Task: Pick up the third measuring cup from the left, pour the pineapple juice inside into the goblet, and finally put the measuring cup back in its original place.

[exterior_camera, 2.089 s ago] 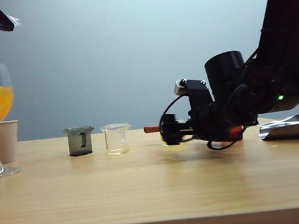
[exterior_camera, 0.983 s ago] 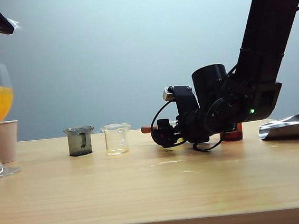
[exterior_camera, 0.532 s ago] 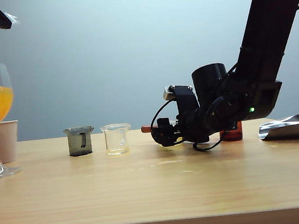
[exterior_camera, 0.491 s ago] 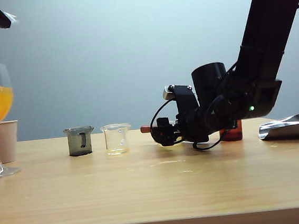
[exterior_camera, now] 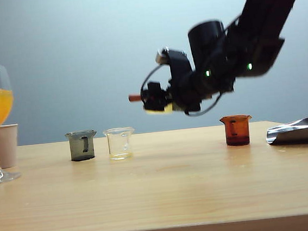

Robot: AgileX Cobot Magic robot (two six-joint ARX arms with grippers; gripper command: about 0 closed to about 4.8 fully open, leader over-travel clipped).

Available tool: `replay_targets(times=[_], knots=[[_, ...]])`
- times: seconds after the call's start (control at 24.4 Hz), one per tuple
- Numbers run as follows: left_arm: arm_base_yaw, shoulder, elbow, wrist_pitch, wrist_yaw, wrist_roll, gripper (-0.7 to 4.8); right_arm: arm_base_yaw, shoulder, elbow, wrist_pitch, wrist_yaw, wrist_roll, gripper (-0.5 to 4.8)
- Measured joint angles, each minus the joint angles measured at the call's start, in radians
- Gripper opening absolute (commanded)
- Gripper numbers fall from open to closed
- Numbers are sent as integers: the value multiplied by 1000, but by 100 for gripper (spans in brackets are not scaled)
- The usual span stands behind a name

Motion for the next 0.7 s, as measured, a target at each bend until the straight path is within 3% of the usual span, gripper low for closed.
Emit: replay_targets(times=[0.16, 0.37, 0.7], knots=[[130, -25, 2, -69, 53, -42, -5, 32, -93, 29, -111, -38, 1, 112], [234, -66, 2, -72, 42, -22, -5, 102, -140, 162, -314, -58, 3, 112], [312, -42, 2, -48, 59, -23, -5, 206, -132, 369, -431, -42, 2, 111]])
